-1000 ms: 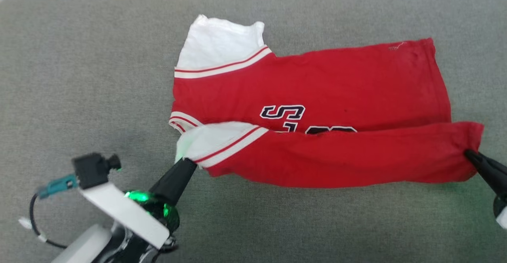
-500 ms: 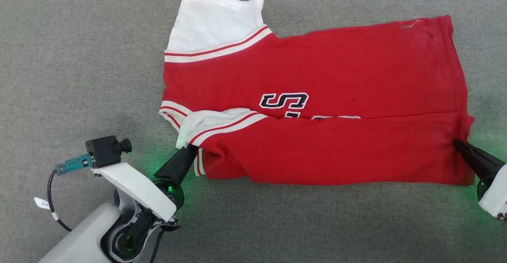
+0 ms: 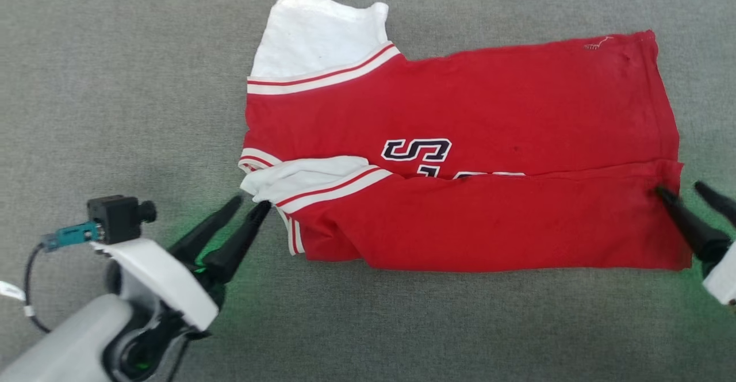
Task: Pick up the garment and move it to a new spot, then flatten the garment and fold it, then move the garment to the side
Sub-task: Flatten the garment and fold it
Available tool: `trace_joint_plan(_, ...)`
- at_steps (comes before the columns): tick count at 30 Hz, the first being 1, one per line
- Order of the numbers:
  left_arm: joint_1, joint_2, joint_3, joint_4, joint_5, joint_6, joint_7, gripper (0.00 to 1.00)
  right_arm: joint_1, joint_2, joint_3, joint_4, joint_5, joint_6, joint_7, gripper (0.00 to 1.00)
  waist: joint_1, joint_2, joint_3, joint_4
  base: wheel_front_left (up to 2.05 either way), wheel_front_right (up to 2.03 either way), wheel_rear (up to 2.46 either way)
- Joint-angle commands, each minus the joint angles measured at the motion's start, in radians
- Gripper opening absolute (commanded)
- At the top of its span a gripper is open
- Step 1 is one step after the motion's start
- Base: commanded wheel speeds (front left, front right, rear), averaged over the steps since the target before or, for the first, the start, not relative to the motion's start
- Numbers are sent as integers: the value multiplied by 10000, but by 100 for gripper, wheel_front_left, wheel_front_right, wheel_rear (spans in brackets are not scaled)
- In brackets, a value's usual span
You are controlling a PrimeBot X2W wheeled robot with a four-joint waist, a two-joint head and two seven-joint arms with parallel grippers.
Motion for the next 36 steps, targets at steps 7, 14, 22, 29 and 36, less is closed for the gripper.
trace_joint_plan(7,-291,1387,-617,-1120,923,890,1460,100,85,-176,-483,-751,-322,0,-480,100,0,0,-426,226,0,0,0)
trace_joint_plan(14,-717,1426,-1188,-2961,664,2729,3690,100,-376,-40,-937,-1498,-740,0,-774,100,0,0,-461,18,0,0,0)
trace_joint_plan(22,-1436,507,-1232,-2810,443,3642,4504,100,-441,141,-1291,-2121,-920,0,-640,100,0,0,-71,-208,0,0,0)
trace_joint_plan(29,-1656,-98,-1528,-1030,736,3730,4600,100,-517,233,-1297,-2302,-999,0,-555,100,0,0,243,-342,0,0,0)
trace_joint_plan(36,-1418,-689,-1896,-166,464,3178,4892,93,-546,223,-1349,-2450,-1056,0,-443,100,0,0,317,-346,0,0,0)
